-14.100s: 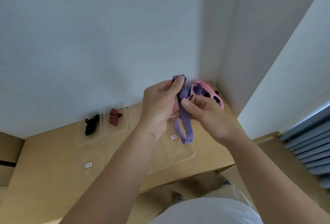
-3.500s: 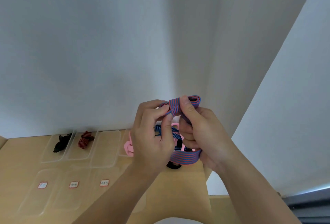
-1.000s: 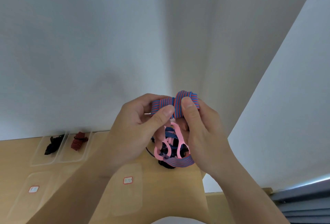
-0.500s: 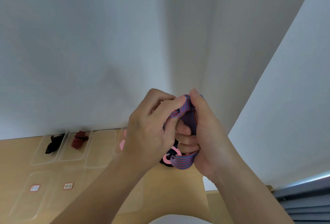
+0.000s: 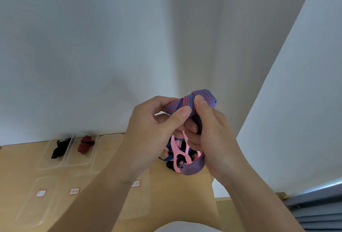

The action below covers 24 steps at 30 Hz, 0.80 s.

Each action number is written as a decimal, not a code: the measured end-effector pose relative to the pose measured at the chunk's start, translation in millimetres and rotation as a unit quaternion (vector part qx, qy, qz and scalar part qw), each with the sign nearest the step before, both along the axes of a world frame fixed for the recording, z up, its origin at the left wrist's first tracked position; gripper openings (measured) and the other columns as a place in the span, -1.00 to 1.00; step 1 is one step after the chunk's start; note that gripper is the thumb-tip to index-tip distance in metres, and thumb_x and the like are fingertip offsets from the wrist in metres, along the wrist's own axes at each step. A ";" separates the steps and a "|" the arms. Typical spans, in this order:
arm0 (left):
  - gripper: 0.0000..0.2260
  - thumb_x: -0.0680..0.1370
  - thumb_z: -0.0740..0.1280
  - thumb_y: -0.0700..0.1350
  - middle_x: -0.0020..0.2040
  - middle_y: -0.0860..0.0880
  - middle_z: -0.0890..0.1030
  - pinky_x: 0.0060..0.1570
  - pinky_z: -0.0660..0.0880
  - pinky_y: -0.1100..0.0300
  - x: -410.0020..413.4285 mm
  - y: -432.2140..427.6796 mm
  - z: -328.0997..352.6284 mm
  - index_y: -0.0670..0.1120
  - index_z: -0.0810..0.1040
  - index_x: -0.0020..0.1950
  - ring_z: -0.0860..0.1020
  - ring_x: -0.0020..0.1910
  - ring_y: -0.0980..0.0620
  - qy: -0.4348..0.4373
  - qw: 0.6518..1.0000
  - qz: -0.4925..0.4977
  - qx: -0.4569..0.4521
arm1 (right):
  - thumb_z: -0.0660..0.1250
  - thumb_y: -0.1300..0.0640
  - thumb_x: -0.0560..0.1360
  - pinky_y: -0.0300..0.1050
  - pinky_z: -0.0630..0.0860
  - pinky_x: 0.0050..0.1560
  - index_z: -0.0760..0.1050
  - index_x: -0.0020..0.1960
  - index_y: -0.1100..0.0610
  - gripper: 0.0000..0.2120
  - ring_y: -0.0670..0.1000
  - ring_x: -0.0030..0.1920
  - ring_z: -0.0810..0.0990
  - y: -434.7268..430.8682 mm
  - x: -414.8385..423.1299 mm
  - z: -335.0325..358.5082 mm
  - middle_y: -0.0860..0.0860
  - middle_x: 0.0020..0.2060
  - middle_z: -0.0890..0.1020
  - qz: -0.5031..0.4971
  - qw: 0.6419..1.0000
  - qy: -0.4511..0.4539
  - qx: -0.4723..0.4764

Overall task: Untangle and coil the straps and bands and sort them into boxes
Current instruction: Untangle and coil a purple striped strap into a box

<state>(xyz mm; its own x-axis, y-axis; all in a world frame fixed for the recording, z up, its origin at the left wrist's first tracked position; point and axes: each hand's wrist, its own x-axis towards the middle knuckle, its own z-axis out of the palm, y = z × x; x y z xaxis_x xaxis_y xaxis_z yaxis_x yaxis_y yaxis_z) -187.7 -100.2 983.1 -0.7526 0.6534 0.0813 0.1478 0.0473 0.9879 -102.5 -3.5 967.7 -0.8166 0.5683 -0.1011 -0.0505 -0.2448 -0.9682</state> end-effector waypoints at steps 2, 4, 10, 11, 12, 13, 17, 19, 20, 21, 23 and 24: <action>-0.89 0.52 0.50 -0.15 -0.34 -0.03 0.66 -0.42 0.48 0.29 -2.2 -0.1 -5.4 -0.04 0.64 0.01 0.58 -0.48 0.07 0.050 0.998 0.024 -0.002 | 0.08 -0.20 0.66 -0.29 0.17 -0.55 0.26 -0.33 0.34 -0.35 -0.03 -0.50 0.07 0.2 0.4 -3.6 0.12 -0.41 0.11 0.012 0.999 0.004 -0.043; -0.82 0.50 0.54 -0.11 -0.31 -0.05 0.68 -0.43 0.50 0.19 -1.8 0.6 -14.0 0.02 0.60 0.05 0.62 -0.44 0.02 0.086 0.995 0.048 -0.004 | 0.10 -0.25 0.63 -0.28 0.14 -0.56 0.35 -0.37 0.26 -0.35 -0.05 -0.50 0.06 0.7 1.0 -6.0 0.05 -0.46 0.20 0.023 0.993 0.009 -0.117; -0.75 0.48 0.50 -0.16 -0.08 0.04 0.53 -0.26 0.60 0.04 -2.8 -2.7 -32.1 0.01 0.60 0.13 0.62 -0.24 0.08 0.362 0.928 0.087 0.004 | 0.17 -0.37 0.54 -0.24 0.05 -0.55 0.43 -0.39 0.06 -0.43 -0.08 -0.52 0.07 1.9 3.1 -4.3 -0.02 -0.48 0.34 0.038 0.978 -0.025 -0.204; -0.74 0.49 0.50 -0.20 -0.05 0.05 0.50 -0.25 0.60 0.06 -2.3 -4.0 -33.2 -0.02 0.60 0.15 0.62 -0.21 0.08 0.395 0.915 0.082 0.006 | 0.21 -0.37 0.52 -0.24 0.06 -0.55 0.42 -0.36 0.07 -0.45 -0.07 -0.51 0.06 2.5 3.3 -3.2 -0.01 -0.47 0.33 0.036 0.979 -0.031 -0.199; -0.72 0.50 0.49 -0.23 -0.02 0.06 0.48 -0.23 0.59 0.08 -1.7 -5.1 -34.5 -0.01 0.59 0.17 0.61 -0.18 0.07 0.423 0.902 0.080 -0.001 | 0.26 -0.35 0.51 -0.24 0.07 -0.55 0.40 -0.35 0.07 -0.48 -0.05 -0.49 0.06 3.6 3.6 -2.5 0.01 -0.45 0.31 0.032 0.981 -0.038 -0.190; -0.70 0.50 0.48 -0.25 0.00 0.05 0.48 -0.21 0.58 0.10 -2.4 -6.2 -35.7 0.00 0.59 0.17 0.60 -0.14 0.07 0.448 0.891 0.077 -0.011 | 0.30 -0.30 0.51 -0.24 0.08 -0.55 0.38 -0.35 0.07 -0.51 -0.03 -0.48 0.05 4.7 4.0 -1.3 0.02 -0.44 0.29 0.027 0.983 -0.043 -0.178; -0.75 0.50 0.42 -0.30 0.04 -0.09 0.56 -0.17 0.64 0.13 -3.3 -8.5 -30.4 -0.11 0.63 0.16 0.66 -0.13 0.04 0.260 0.965 -0.030 0.026 | 0.29 -0.09 0.58 -0.24 0.15 -0.55 0.41 -0.26 0.21 -0.59 -0.03 -0.52 0.12 11.0 5.2 0.1 0.18 -0.39 0.26 -0.004 0.996 -0.040 -0.084; -0.82 0.50 0.40 -0.24 -0.04 -0.10 0.67 -0.20 0.66 0.07 -2.8 -10.3 -22.7 -0.15 0.63 0.10 0.69 -0.22 -0.02 0.057 0.996 -0.042 0.045 | 0.27 -0.03 0.62 -0.29 0.22 -0.53 0.43 -0.22 0.31 -0.57 -0.07 -0.54 0.22 12.8 6.3 -0.2 0.17 -0.39 0.29 0.000 1.000 -0.022 -0.020; -0.84 0.50 0.41 -0.21 -0.09 -0.09 0.70 -0.17 0.67 0.04 -3.8 -10.6 -19.1 -0.17 0.62 0.07 0.70 -0.24 -0.05 -0.011 0.998 -0.026 0.047 | 0.26 -0.03 0.62 -0.29 0.24 -0.49 0.45 -0.19 0.36 -0.55 -0.06 -0.51 0.25 13.4 6.1 -1.6 0.13 -0.41 0.31 0.008 1.000 -0.016 0.020; -0.83 0.49 0.44 -0.20 -0.12 -0.09 0.71 -0.18 0.66 0.05 -5.0 -10.5 -16.5 -0.21 0.61 0.05 0.70 -0.26 -0.07 -0.068 0.996 -0.013 0.051 | 0.26 -0.05 0.63 -0.24 0.26 -0.43 0.47 -0.13 0.39 -0.54 -0.03 -0.45 0.27 13.8 5.3 -3.6 0.08 -0.42 0.33 0.017 0.998 -0.012 0.058; -0.78 0.46 0.49 -0.19 -0.16 -0.13 0.70 -0.24 0.63 0.17 -5.9 -9.8 -12.0 -0.25 0.61 0.05 0.67 -0.31 -0.03 -0.170 0.983 -0.016 0.066 | 0.29 -0.12 0.61 -0.09 0.32 -0.31 0.45 0.00 0.43 -0.46 0.02 -0.33 0.31 13.1 3.9 -5.7 0.16 -0.39 0.37 0.030 0.995 0.012 0.096; -0.75 0.43 0.44 -0.18 -0.17 -0.15 0.70 -0.26 0.62 0.22 -5.2 -9.1 -10.1 -0.26 0.62 0.06 0.66 -0.32 -0.01 -0.201 0.977 -0.025 0.070 | 0.29 -0.17 0.56 0.01 0.35 -0.27 0.44 0.04 0.44 -0.40 0.04 -0.27 0.34 12.5 3.9 -6.0 0.24 -0.37 0.41 0.038 0.994 0.024 0.096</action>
